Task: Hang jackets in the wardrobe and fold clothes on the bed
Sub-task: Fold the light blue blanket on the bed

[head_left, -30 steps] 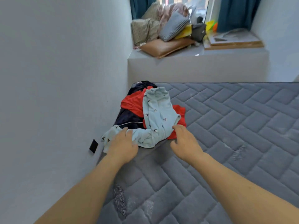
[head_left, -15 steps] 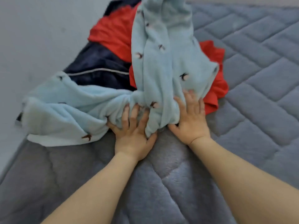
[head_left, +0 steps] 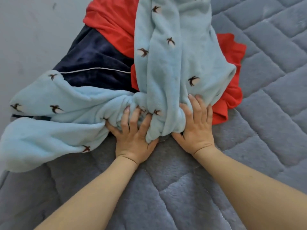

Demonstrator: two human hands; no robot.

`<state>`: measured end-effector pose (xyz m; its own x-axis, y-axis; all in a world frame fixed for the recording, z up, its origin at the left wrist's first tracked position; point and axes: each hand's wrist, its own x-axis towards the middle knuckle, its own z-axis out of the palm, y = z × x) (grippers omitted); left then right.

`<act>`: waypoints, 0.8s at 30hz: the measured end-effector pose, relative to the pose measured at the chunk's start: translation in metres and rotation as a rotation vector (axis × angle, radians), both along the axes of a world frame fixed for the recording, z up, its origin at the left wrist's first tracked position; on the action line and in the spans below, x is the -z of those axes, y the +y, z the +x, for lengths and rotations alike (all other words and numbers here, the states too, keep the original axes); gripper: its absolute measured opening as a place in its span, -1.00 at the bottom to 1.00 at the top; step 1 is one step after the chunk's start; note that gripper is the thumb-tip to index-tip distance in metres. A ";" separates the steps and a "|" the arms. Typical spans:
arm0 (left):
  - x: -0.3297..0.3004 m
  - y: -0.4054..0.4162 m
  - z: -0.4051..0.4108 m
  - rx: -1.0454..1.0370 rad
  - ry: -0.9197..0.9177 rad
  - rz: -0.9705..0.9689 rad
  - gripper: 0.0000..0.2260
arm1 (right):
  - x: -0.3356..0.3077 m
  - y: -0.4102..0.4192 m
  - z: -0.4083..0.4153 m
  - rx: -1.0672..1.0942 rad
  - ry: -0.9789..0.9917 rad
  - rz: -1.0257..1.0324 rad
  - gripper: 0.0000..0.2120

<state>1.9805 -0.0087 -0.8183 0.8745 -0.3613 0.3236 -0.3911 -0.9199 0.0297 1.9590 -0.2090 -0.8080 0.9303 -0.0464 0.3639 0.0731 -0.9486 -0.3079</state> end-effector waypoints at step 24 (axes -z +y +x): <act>-0.064 0.066 -0.219 0.315 0.277 -0.072 -0.78 | -0.123 0.080 -0.228 -0.209 0.791 -0.476 -0.68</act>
